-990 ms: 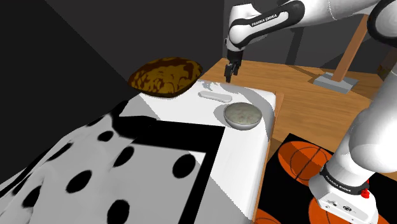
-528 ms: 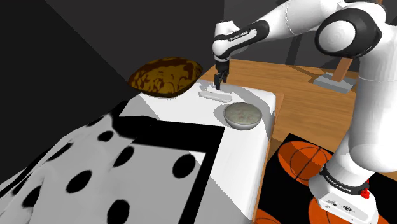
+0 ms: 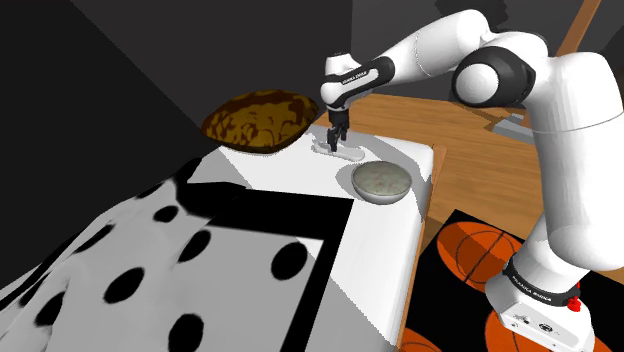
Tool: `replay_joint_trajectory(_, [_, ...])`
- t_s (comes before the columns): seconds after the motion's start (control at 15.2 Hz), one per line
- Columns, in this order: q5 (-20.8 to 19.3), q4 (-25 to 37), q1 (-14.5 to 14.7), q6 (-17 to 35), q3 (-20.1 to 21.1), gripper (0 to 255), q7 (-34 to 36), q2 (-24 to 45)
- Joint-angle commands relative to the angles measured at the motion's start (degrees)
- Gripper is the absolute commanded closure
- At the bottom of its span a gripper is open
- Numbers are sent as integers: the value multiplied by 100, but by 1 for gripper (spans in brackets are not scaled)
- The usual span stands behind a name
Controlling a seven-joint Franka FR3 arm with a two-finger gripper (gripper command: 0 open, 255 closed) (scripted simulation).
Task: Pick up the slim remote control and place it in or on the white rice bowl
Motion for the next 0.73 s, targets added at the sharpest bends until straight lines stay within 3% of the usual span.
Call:
replay_joint_trajectory(0.0, [7,-68,0,117,6,0,-4,48])
replay_joint_trajectory(0.66, [20,-144,-5,272,13,0,-12,129])
